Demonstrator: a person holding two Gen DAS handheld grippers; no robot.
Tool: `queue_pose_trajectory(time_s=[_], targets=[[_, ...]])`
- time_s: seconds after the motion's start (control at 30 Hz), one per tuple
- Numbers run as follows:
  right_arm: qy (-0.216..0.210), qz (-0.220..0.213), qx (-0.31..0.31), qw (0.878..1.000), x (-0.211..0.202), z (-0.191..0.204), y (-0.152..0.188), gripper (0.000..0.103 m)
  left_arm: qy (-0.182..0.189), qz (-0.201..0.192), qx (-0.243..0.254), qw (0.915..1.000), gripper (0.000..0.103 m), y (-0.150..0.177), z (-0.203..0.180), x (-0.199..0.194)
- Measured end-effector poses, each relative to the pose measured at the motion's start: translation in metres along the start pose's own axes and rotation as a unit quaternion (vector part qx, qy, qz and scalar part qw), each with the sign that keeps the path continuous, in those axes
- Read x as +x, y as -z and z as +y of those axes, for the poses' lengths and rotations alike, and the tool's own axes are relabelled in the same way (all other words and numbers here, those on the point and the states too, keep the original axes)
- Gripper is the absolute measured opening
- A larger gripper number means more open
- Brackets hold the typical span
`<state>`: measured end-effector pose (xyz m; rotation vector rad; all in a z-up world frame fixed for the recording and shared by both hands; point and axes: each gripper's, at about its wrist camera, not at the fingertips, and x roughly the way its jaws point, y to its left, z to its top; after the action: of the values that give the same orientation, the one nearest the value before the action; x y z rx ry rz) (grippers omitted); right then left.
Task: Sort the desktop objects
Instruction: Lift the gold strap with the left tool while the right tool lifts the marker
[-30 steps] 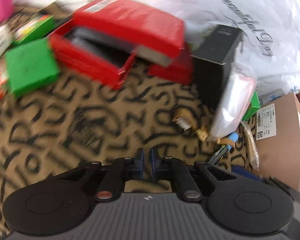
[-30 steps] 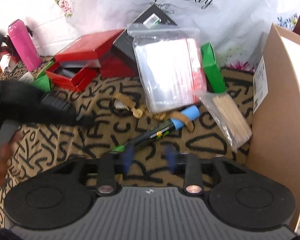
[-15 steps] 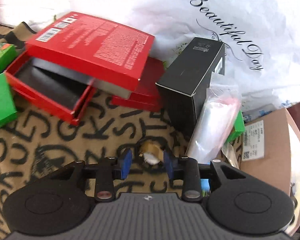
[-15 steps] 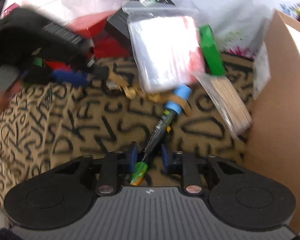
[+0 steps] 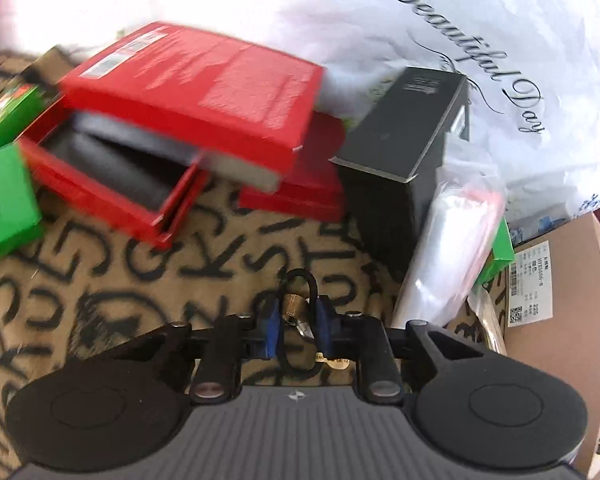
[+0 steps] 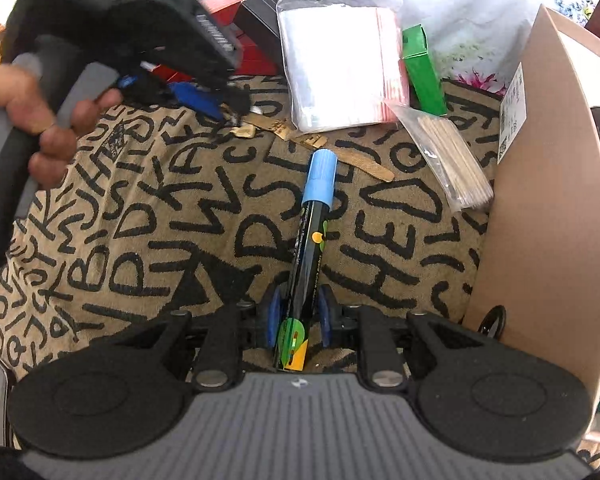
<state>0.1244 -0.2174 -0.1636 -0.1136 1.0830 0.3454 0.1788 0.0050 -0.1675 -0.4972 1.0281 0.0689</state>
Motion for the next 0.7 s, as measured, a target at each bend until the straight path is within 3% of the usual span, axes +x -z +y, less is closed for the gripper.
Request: queue_pose_trajectory(time_s=[0.07, 0.1, 0.13, 0.23, 0.3, 0.37, 0.43, 0.5, 0.53, 0.7], targets=[[-0.003, 0.002, 0.002, 1.0, -0.002, -0.001, 0.002, 0.019, -0.005, -0.003, -0.002, 1.0, 0.019, 0.01, 0.009, -0.012], [-0.004, 0.003, 0.003, 1.0, -0.003, -0.001, 0.004, 0.019, -0.007, -0.004, -0.005, 0.9999, 0.008, 0.015, 0.016, -0.019], [-0.005, 0.003, 0.004, 1.0, -0.003, -0.001, 0.005, 0.019, -0.013, -0.001, -0.011, 0.9999, 0.004, 0.02, 0.023, -0.025], [-0.007, 0.004, 0.01, 1.0, -0.004, -0.001, 0.008, 0.019, -0.039, 0.0, -0.048, 0.9981, 0.004, 0.036, 0.055, -0.044], [-0.006, 0.004, 0.011, 1.0, -0.004, 0.0, 0.007, 0.019, -0.043, 0.004, -0.085, 0.9955, 0.005, 0.043, 0.075, -0.055], [-0.006, 0.004, 0.015, 1.0, -0.003, 0.0, 0.007, 0.021, -0.034, 0.008, -0.089, 0.9954, 0.005, 0.043, 0.084, -0.063], [-0.009, 0.004, 0.014, 1.0, -0.002, 0.002, 0.004, 0.026, -0.028, 0.002, -0.067, 0.9973, 0.009, 0.038, 0.077, -0.066], [-0.009, 0.006, 0.008, 1.0, -0.002, 0.004, 0.002, 0.034, -0.007, -0.007, -0.05, 0.9987, 0.037, 0.032, 0.064, -0.07], [-0.009, 0.006, 0.005, 1.0, -0.002, 0.005, 0.001, 0.035, 0.003, -0.014, -0.038, 0.9992, 0.042, 0.029, 0.053, -0.063], [-0.01, 0.005, 0.009, 1.0, -0.002, 0.004, 0.001, 0.039, 0.035, -0.015, 0.04, 0.9985, 0.049, 0.013, 0.008, -0.033]])
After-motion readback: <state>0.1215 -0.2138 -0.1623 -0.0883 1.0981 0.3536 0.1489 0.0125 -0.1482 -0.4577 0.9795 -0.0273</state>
